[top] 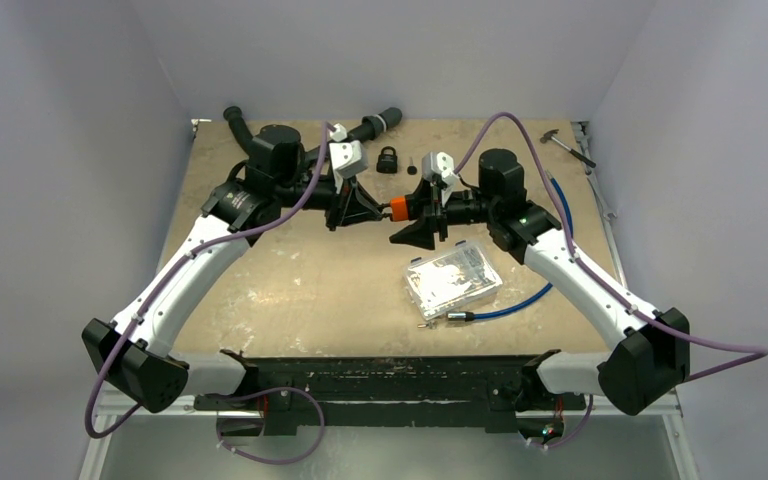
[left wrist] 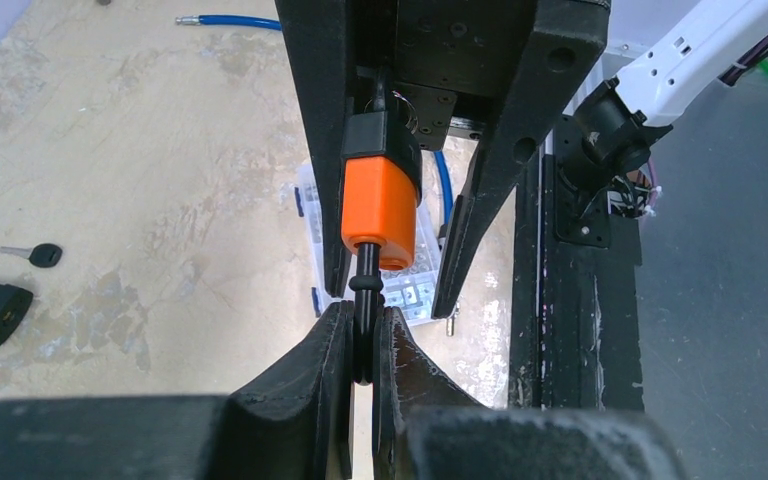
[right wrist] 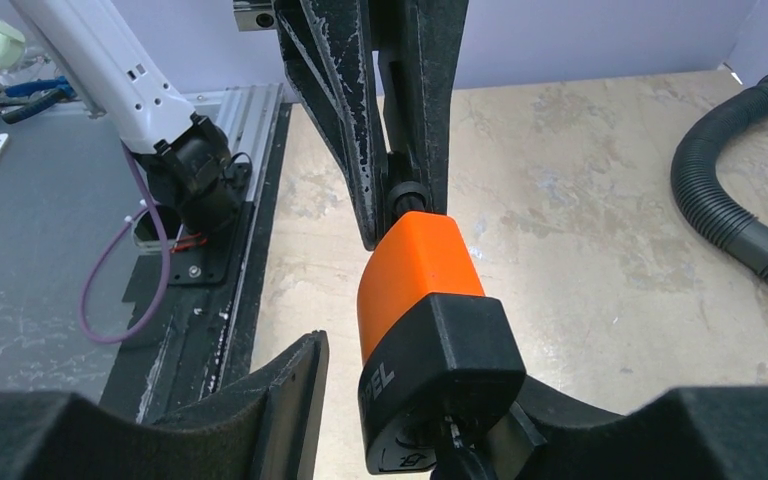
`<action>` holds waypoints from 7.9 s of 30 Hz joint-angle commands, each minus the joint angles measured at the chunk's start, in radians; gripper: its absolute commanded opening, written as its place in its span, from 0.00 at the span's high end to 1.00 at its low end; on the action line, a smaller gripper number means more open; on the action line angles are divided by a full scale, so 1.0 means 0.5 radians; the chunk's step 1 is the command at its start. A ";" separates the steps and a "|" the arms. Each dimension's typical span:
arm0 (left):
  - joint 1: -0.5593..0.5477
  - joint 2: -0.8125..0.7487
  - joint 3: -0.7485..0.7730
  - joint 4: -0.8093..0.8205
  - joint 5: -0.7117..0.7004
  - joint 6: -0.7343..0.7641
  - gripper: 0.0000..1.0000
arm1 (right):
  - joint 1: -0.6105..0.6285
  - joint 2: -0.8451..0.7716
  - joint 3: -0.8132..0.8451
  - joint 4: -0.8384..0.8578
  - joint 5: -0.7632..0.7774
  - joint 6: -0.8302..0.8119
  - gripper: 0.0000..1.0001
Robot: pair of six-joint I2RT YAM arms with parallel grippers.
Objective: Lock with the key
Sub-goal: Lock the lock.
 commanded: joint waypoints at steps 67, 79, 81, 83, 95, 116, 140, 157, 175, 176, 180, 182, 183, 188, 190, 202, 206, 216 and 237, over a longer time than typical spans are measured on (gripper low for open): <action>-0.150 0.138 -0.050 0.787 0.257 -0.468 1.00 | 0.114 0.174 0.242 -0.014 -0.195 -0.268 1.00; -0.156 0.138 -0.032 0.842 0.023 -0.193 1.00 | 0.117 0.258 0.334 -0.023 -0.326 -0.150 1.00; -0.156 0.155 -0.036 0.885 0.086 -0.280 1.00 | 0.117 0.277 0.355 -0.018 -0.326 -0.141 1.00; -0.164 0.162 -0.056 0.973 0.136 -0.436 1.00 | 0.119 0.292 0.366 -0.010 -0.326 -0.131 1.00; -0.220 0.186 -0.083 1.138 0.144 -0.551 1.00 | 0.161 0.312 0.367 -0.033 -0.319 -0.182 1.00; -0.097 0.150 0.134 0.334 0.096 0.089 1.00 | 0.016 0.173 0.168 0.463 -0.212 0.190 1.00; 0.225 0.185 0.121 0.097 0.224 0.266 1.00 | -0.156 0.170 0.206 0.353 -0.227 0.190 0.74; 0.240 0.343 0.346 -0.481 0.245 0.759 1.00 | -0.280 0.236 0.607 -0.940 -0.162 -0.606 0.30; 0.194 0.386 0.387 -0.457 0.285 0.781 1.00 | -0.158 0.419 0.769 -1.052 -0.012 -0.679 0.31; 0.187 0.386 0.388 -0.454 0.280 0.778 1.00 | -0.144 0.425 0.769 -1.039 -0.006 -0.673 0.31; 0.173 0.394 0.409 -0.451 0.276 0.748 1.00 | -0.098 0.442 0.767 -0.986 0.013 -0.683 0.34; 0.170 0.398 0.417 -0.452 0.285 0.728 1.00 | -0.084 0.448 0.766 -0.966 0.015 -0.698 0.38; 0.170 0.400 0.421 -0.447 0.286 0.709 1.00 | -0.077 0.449 0.766 -0.958 0.015 -0.702 0.41; 0.170 0.403 0.428 -0.423 0.292 0.645 1.00 | -0.065 0.453 0.756 -0.944 -0.005 -0.710 0.68; 0.170 0.402 0.415 -0.372 0.274 0.564 1.00 | -0.065 0.444 0.747 -0.914 -0.007 -0.705 0.86; 0.356 0.241 0.105 0.808 -0.045 -0.951 0.07 | -0.172 0.248 0.356 0.518 0.439 0.282 1.00; 0.437 0.272 0.119 1.093 -0.076 -1.359 0.05 | -0.172 0.238 0.296 0.885 0.616 0.502 1.00; 0.461 0.413 0.016 1.664 -0.113 -2.209 0.00 | -0.139 0.330 0.272 1.345 0.987 0.738 1.00; 0.394 0.434 0.005 1.715 -0.304 -2.627 0.24 | 0.119 0.369 0.228 1.389 1.299 0.549 1.00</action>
